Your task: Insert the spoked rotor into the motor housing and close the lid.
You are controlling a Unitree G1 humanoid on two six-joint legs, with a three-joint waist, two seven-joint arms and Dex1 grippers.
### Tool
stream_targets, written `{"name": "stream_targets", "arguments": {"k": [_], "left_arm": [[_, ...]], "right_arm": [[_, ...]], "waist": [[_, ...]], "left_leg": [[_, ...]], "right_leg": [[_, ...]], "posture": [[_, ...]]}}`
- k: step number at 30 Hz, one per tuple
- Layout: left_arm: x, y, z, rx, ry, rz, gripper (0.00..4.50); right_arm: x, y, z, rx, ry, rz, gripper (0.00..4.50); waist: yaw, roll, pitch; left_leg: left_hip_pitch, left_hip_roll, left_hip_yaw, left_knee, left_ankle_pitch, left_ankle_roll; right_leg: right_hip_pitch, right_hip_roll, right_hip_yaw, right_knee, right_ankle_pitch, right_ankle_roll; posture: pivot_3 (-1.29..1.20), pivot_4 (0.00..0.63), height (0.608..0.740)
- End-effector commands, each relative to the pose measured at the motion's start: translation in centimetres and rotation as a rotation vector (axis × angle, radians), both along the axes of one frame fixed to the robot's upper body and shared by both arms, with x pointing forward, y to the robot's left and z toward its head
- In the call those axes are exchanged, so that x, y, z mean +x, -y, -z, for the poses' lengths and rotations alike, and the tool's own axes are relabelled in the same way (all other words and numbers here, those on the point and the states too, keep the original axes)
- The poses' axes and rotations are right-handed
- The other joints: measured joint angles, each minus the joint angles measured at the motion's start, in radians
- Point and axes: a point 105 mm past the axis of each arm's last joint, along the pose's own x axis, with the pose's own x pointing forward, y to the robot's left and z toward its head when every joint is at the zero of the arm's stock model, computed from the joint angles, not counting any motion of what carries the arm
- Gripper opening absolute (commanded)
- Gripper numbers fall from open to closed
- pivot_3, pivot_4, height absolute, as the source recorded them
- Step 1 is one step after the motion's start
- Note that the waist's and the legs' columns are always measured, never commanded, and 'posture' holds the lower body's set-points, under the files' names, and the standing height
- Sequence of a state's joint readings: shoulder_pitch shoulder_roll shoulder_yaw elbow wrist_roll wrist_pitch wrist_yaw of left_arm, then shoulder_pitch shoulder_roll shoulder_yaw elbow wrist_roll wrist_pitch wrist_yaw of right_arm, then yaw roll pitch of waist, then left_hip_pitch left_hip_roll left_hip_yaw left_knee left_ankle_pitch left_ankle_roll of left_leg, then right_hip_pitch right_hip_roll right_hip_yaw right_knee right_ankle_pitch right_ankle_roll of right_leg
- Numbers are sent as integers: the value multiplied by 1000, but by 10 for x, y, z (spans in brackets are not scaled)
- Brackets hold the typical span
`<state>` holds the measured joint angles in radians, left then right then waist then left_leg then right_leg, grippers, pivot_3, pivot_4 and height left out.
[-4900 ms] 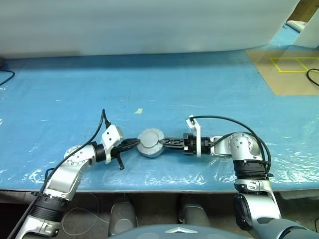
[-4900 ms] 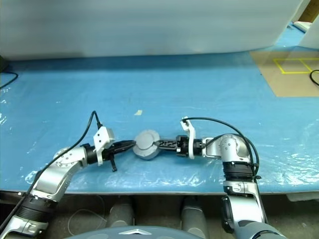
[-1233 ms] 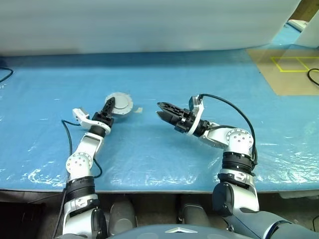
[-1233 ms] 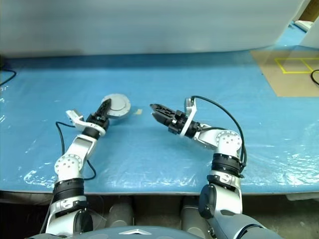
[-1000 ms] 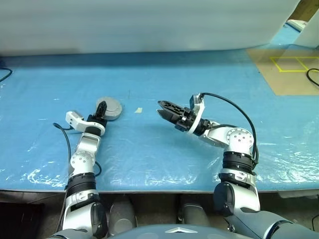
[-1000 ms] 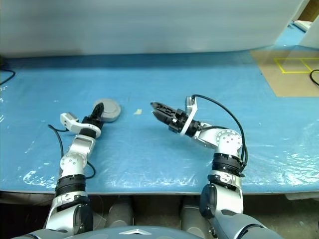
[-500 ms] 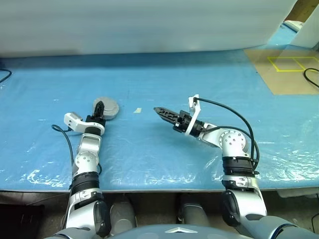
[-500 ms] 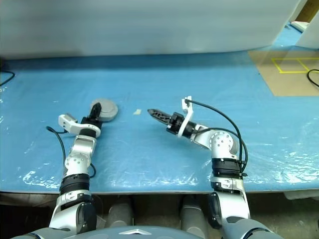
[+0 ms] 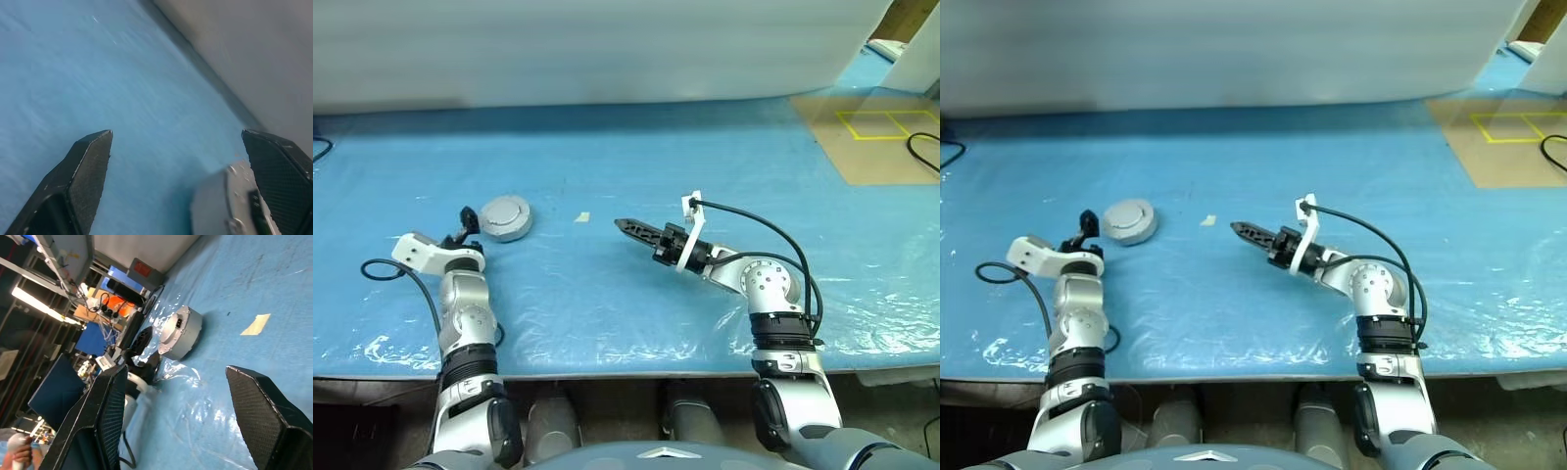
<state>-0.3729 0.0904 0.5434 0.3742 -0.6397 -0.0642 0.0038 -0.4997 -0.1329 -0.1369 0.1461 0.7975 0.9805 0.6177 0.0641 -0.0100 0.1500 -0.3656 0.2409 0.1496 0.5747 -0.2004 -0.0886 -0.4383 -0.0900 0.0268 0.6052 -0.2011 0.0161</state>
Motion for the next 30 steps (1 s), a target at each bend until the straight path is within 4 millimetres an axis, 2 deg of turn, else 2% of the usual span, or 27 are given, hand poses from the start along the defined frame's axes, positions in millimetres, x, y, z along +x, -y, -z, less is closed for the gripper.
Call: {"name": "stream_targets", "arguments": {"k": [1,4,6,9,14,19,30], "left_arm": [[1,8,-36,208,104,80,4474],[1,38,-67,330,245,272,4474],[0,56,-75,388,285,382,4474],[-5,87,-78,511,306,588,4474],[-19,114,-67,616,293,818,4474],[-28,121,-60,706,270,914,4500],[-51,142,-43,790,244,1119,4500]], "right_arm": [[2,-1,-14,-32,157,25,3343],[5,-2,-11,-123,270,40,3343],[6,-3,-11,-170,349,51,3343],[4,-6,-12,-212,445,37,3343],[6,-2,-19,-263,584,72,3343],[7,7,-24,-307,686,87,4486],[3,26,-11,-418,762,25,4486]], "waist": [[4,-1,0],[9,-4,2],[9,-4,2],[6,-4,2],[-3,-4,2],[-3,-4,2],[-7,-4,2]], "left_leg": [[0,0,0,0,0,0],[-2,0,0,0,0,0],[-2,0,0,1,0,0],[-1,0,0,1,0,0],[-1,1,1,0,0,0],[-1,1,1,0,0,0],[-1,1,2,0,0,0]], "right_leg": [[0,0,0,0,1,2],[-1,0,-1,0,0,-1],[-1,-1,-1,0,-1,-1],[-1,-1,-1,0,-1,-1],[-3,0,0,1,-1,-1],[-3,0,0,1,-1,-1],[-2,0,1,1,-1,-1]], "posture": [[0,150,740],[0,150,740],[0,150,740],[0,150,740],[0,150,740],[0,150,740],[0,150,740]]}}
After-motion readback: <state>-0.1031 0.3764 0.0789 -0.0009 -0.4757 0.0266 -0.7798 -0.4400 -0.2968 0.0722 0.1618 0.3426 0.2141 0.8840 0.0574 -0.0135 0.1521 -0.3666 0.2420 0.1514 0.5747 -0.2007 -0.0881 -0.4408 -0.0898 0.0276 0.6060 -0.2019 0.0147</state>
